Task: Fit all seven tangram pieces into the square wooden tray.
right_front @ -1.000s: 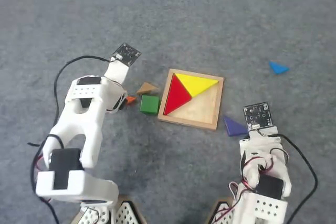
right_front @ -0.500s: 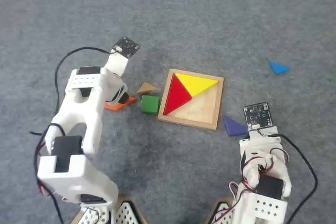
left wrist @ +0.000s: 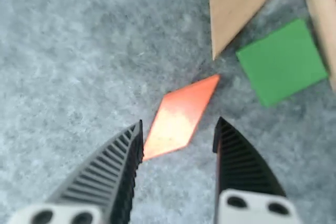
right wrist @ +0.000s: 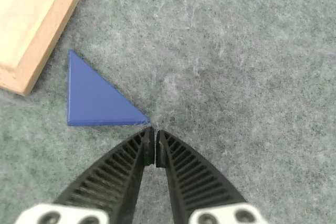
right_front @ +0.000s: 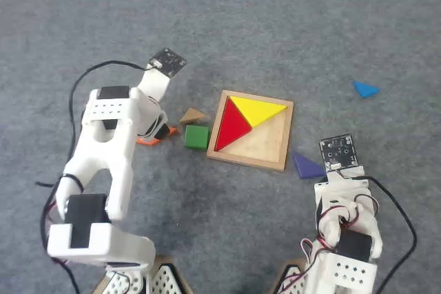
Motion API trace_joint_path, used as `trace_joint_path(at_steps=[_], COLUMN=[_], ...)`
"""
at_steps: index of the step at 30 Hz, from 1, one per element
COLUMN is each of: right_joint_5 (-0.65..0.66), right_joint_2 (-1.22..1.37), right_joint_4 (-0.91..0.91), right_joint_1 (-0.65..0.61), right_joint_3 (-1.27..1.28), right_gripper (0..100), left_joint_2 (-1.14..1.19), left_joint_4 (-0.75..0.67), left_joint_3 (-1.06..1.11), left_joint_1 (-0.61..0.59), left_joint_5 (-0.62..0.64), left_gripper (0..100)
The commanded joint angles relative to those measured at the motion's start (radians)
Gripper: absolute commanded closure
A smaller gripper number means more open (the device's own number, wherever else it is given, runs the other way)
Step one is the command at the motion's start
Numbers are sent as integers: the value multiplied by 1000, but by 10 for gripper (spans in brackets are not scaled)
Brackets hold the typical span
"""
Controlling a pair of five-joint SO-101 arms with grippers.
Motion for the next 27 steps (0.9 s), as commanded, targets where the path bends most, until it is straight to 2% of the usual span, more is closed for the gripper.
trace_joint_path(at_steps=[1, 5, 14, 22, 27], right_joint_5=[14, 14, 14, 14, 14], right_joint_2=[-15, -15, -15, -15, -15], right_joint_4=[10, 10, 8, 8, 8], right_joint_1=[-8, -8, -8, -8, -8], right_joint_3=[15, 15, 15, 17, 17], right_gripper=[991, 991, 991, 991, 991], left_joint_2=[18, 138, 351, 367, 364], left_joint_4=[-3, -17, 0, 166, 192], left_joint_3=[-27, -91, -259, -280, -280], left_joint_1=[5, -26, -87, -5, 12], left_joint_5=[-29, -34, -68, -64, -61], left_gripper=[788, 762, 769, 899, 955])
